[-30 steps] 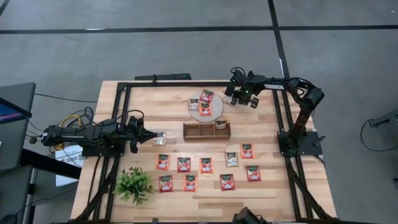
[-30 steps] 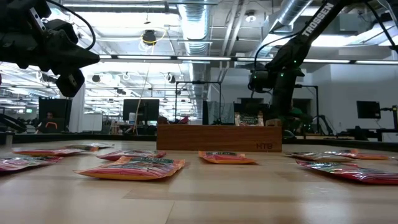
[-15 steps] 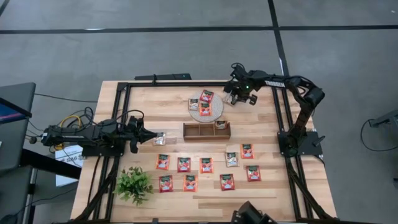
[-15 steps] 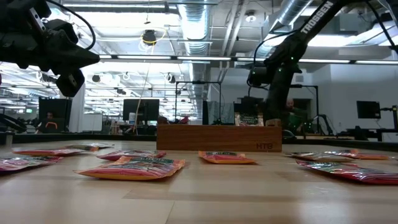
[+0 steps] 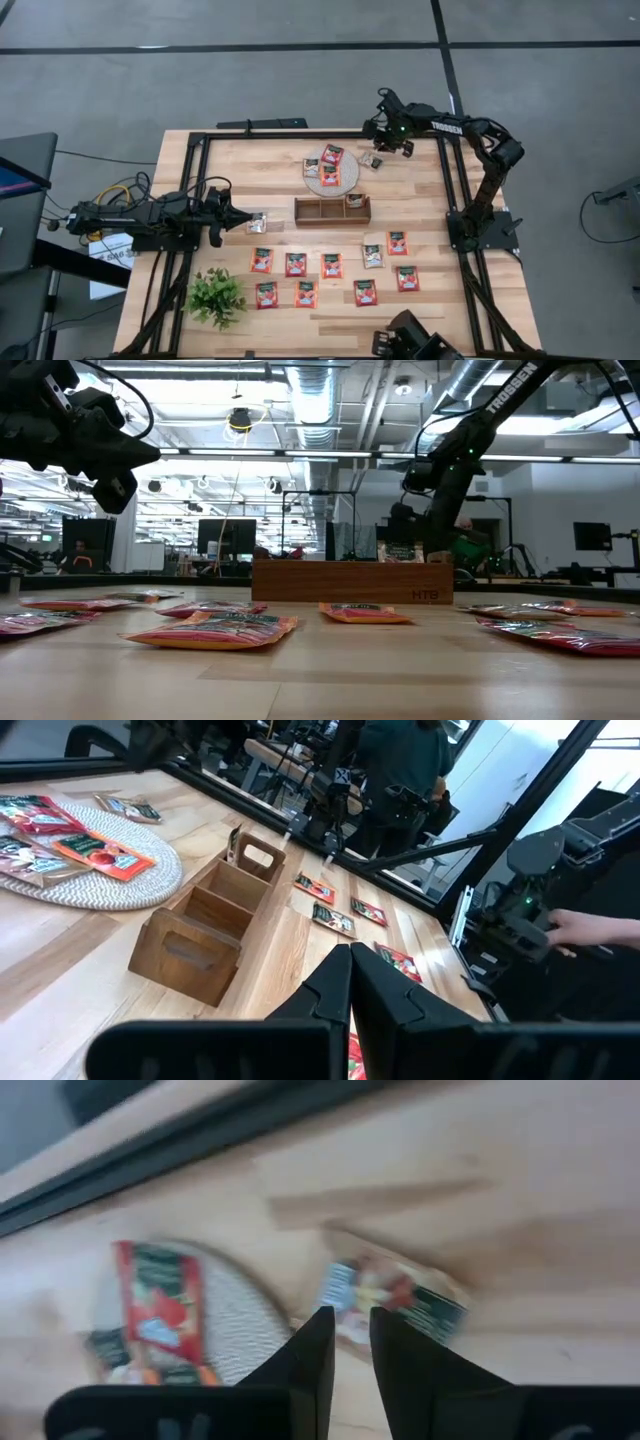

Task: Pick & Place Tea
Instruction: Put the brown tea bag into the right section of the wooden organizer

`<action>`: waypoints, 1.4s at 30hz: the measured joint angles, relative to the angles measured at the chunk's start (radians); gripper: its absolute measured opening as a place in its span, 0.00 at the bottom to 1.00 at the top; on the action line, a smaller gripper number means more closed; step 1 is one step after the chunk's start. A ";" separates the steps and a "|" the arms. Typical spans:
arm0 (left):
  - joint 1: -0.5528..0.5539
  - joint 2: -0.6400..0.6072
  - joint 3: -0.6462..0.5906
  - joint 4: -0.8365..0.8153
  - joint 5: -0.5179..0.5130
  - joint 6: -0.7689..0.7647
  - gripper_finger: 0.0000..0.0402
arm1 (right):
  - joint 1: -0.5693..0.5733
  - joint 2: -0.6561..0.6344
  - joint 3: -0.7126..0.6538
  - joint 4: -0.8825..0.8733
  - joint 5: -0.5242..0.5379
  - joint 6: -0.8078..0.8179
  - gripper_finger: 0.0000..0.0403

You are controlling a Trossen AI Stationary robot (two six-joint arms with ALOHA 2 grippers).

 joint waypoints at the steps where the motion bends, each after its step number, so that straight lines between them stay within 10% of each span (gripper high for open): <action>1: 0.000 0.000 0.000 0.000 0.003 0.000 0.00 | 0.000 0.000 0.000 0.026 -0.005 -0.024 0.15; 9: 0.000 0.000 0.000 0.000 0.006 0.002 0.00 | 0.025 0.000 0.004 0.200 -0.082 -0.140 0.15; 18: 0.000 0.000 0.000 0.000 0.006 0.003 0.00 | 0.009 0.000 0.139 -0.207 0.078 -0.284 0.12; 30: 0.000 0.000 0.000 0.000 0.007 -0.025 0.00 | -0.010 0.231 0.287 -0.392 0.008 -0.245 0.09; 42: 0.000 0.000 0.000 0.000 0.000 -0.061 0.00 | 0.043 0.301 0.498 -0.672 0.311 -0.335 0.10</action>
